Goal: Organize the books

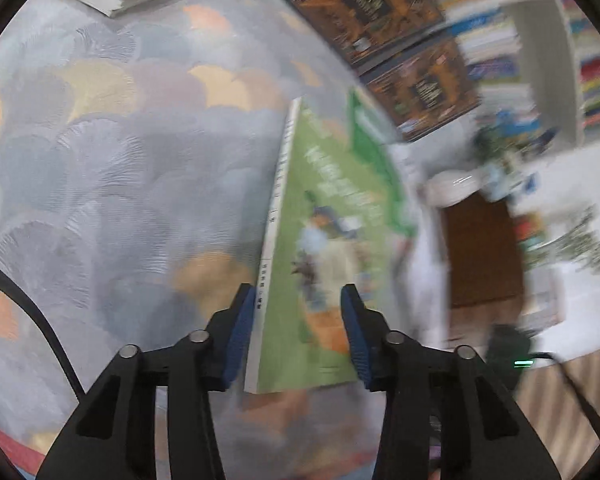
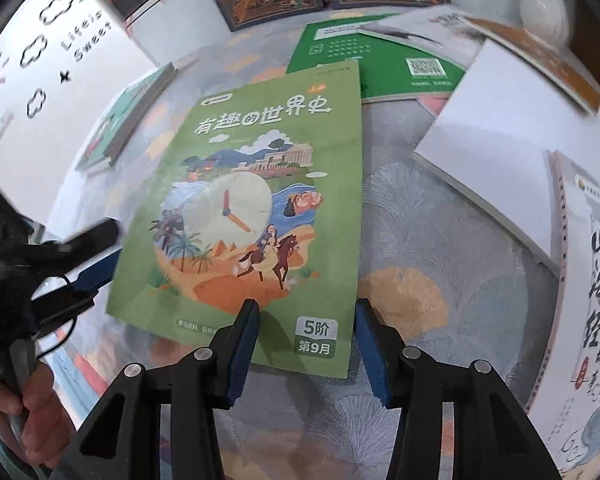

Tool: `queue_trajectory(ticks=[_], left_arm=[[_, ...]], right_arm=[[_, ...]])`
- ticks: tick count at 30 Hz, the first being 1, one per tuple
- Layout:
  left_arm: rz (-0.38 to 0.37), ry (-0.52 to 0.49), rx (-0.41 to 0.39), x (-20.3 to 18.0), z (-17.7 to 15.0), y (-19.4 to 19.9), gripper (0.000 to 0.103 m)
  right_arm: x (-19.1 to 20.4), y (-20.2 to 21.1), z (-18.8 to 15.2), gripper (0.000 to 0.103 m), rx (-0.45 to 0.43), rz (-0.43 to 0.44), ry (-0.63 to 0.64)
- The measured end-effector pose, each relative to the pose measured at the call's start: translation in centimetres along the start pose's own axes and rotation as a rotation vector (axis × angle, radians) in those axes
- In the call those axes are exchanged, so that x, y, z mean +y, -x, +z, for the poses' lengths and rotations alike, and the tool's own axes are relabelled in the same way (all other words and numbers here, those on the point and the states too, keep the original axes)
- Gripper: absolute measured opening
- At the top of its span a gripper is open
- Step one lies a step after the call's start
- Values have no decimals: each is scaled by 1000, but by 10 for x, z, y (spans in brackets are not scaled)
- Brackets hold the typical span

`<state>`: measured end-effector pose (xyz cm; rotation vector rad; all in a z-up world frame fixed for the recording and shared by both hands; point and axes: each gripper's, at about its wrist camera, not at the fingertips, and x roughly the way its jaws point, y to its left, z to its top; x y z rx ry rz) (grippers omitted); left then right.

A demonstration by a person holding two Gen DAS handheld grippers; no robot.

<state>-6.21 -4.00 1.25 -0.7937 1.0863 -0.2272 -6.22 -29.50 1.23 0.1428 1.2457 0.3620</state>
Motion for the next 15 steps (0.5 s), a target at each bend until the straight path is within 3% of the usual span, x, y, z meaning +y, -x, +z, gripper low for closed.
queue_trajectory(ticks=[2, 4, 6, 8, 9, 15], left_arm=[[29, 1, 5, 3, 0, -4, 33], [-16, 44, 0, 8, 2, -2, 33], [-150, 140, -14, 18, 5, 6, 33], [-313, 297, -17, 37, 4, 8, 33], [-337, 336, -11, 42, 4, 6, 33], [-201, 243, 20, 31, -3, -8, 33]], right_arm=[[3, -1, -1, 49, -2, -16, 19], [2, -1, -2, 49, -8, -17, 8], [0, -1, -2, 49, -16, -12, -12], [-2, -1, -2, 49, -20, 7, -35], [-4, -1, -2, 49, -20, 24, -55], [-3, -1, -2, 49, -22, 16, -56]])
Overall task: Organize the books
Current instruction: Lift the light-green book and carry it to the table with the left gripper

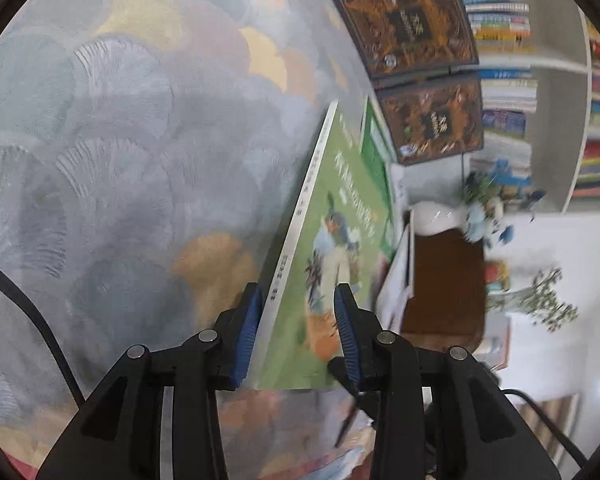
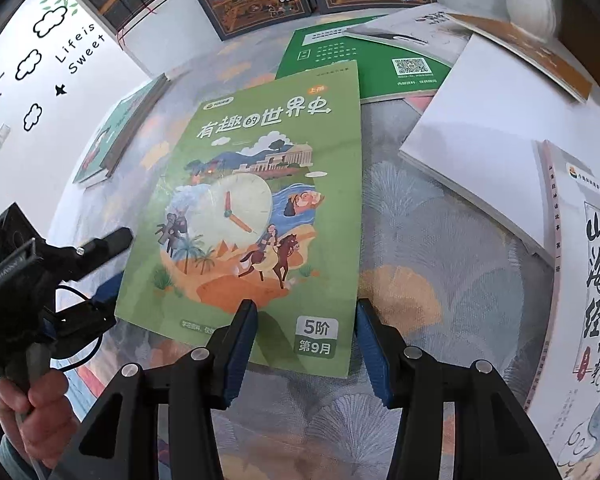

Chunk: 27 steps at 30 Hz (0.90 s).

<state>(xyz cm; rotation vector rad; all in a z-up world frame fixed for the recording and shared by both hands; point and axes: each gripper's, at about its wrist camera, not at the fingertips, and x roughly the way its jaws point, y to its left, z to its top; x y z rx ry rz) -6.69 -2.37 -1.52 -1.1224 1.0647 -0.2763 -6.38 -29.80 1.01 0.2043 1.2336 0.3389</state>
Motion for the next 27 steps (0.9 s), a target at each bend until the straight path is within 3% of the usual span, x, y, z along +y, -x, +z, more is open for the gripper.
queue_trajectory(ticks=[5, 11, 13, 15, 18, 24, 27], left_arm=[[41, -69, -2, -18, 1, -6, 33], [9, -88, 50, -38, -5, -21, 31], [-49, -16, 69, -38, -3, -19, 31], [-113, 69, 78, -37, 2, -13, 31], [-138, 71, 116, -46, 12, -12, 31], [-206, 185, 212, -45, 12, -24, 31], [-201, 211, 234, -40, 11, -22, 31]], right_arm=[[-5, 1, 2, 49, 2, 16, -25], [-20, 5, 5, 49, 27, 90, -121], [-28, 9, 6, 50, 56, 126, -167], [-44, 13, 3, 55, 99, 224, -258], [-65, 19, -2, 56, 105, 355, -384], [-83, 3, -2, 56, 105, 578, -549], [-81, 0, 5, 43, 55, 571, -549]])
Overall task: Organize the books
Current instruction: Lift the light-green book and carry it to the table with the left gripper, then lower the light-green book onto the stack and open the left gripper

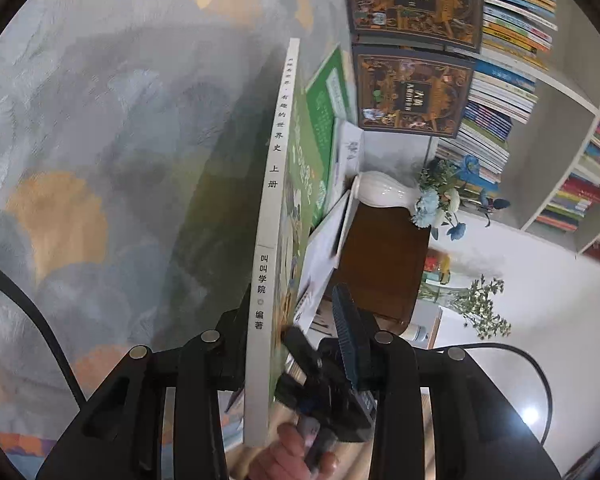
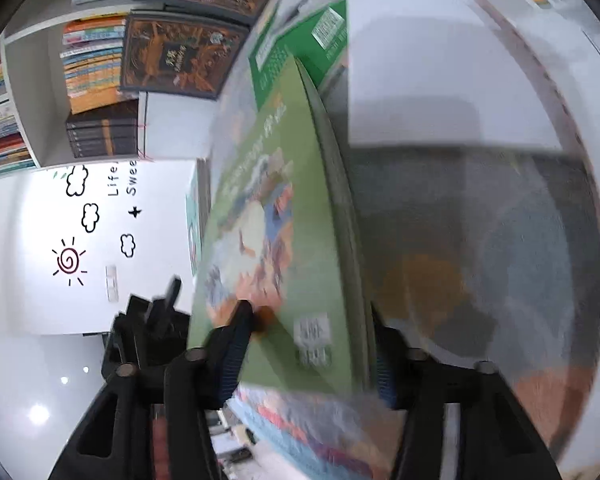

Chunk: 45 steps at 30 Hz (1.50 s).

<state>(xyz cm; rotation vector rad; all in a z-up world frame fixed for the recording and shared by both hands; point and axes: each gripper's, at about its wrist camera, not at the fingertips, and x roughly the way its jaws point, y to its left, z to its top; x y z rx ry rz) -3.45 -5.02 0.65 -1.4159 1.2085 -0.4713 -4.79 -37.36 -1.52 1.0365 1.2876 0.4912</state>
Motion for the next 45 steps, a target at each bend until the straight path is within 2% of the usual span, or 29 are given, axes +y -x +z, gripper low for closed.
queue_trajectory(ticks=[3, 4, 6, 7, 10, 13, 17, 20, 25, 28, 32, 38, 42, 45], left_arm=[[78, -43, -10, -2, 3, 5, 31], [94, -51, -8, -2, 4, 5, 31], [172, -103, -8, -5, 5, 4, 31], [263, -173, -14, -11, 3, 3, 31], [443, -388, -32, -29, -7, -4, 33], [502, -496, -41, -42, -12, -2, 34], [560, -652, -40, -61, -18, 5, 34], [560, -708, -41, -69, -14, 15, 33], [510, -788, -25, -82, -11, 41, 32], [478, -799, -21, -90, -4, 53, 32], [431, -814, -54, -100, 17, 84, 32], [397, -791, -158, -103, 75, 147, 32], [417, -801, -237, -102, 122, 189, 32], [424, -777, -271, -95, 162, 213, 32]], right_arm=[[9, -2, 0, 32, -21, -12, 29], [14, -3, 0, 31, -22, -23, 48], [29, -4, -1, 31, -36, -84, 118], [35, -4, -3, 30, -44, -116, 154], [62, -9, -14, 28, -71, -242, 306], [81, -12, -28, 28, -93, -333, 418], [101, -16, -46, 28, -126, -404, 518], [120, -18, -60, 28, -153, -439, 595], [144, -20, -73, 28, -181, -433, 618], [161, -23, -80, 28, -208, -428, 613], [192, -40, -83, 29, -249, -417, 635], [257, -104, -73, 29, -255, -378, 723], [301, -166, -64, 29, -242, -356, 798], [321, -208, -53, 29, -222, -340, 807]])
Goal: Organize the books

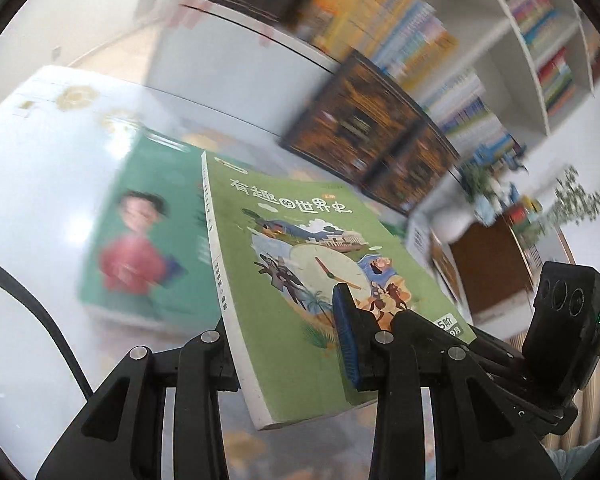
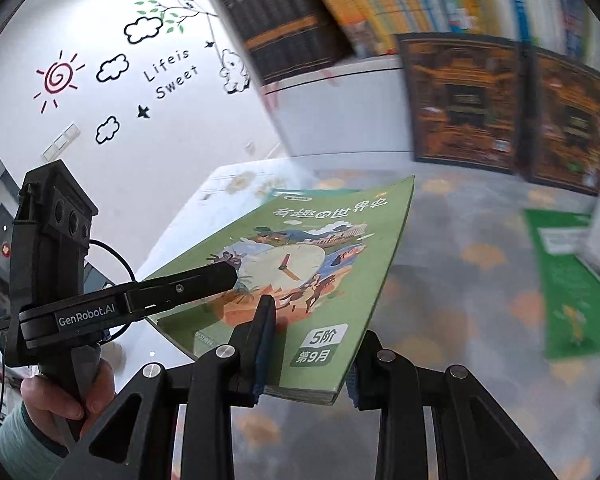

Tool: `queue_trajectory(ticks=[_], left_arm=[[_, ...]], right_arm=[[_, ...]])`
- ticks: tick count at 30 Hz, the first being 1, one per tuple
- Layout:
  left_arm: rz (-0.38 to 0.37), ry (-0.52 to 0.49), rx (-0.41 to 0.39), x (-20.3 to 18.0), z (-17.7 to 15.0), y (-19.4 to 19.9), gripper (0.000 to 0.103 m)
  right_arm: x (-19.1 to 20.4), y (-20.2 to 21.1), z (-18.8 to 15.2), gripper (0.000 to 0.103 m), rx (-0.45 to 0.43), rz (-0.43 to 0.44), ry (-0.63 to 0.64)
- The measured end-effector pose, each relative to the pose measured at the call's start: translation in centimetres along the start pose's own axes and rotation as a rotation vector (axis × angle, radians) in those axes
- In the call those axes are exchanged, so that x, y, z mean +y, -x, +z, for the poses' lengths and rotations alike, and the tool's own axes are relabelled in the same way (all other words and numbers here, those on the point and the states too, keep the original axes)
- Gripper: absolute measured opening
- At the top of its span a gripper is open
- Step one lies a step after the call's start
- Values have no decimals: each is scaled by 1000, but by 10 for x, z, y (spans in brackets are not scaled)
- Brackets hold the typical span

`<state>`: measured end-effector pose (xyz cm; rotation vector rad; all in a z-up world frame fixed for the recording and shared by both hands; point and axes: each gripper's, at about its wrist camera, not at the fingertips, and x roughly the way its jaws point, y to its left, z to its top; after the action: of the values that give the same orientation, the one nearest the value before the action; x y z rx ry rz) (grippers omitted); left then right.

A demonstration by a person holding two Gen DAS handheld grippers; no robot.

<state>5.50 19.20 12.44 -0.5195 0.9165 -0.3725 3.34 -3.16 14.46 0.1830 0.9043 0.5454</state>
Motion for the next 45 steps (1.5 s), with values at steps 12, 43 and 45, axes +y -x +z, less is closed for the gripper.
queue_trajectory(ticks=[12, 43, 45], left_arm=[[-14, 31, -2, 85, 45, -35, 32], [98, 100, 83, 58, -46, -3, 34], [75, 82, 105, 32, -53, -14, 36]], right_arm=[[20, -106, 38, 30, 45, -32, -67], [-41, -50, -86, 47, 284, -25, -211], [-58, -34, -100, 48, 284, -28, -265]])
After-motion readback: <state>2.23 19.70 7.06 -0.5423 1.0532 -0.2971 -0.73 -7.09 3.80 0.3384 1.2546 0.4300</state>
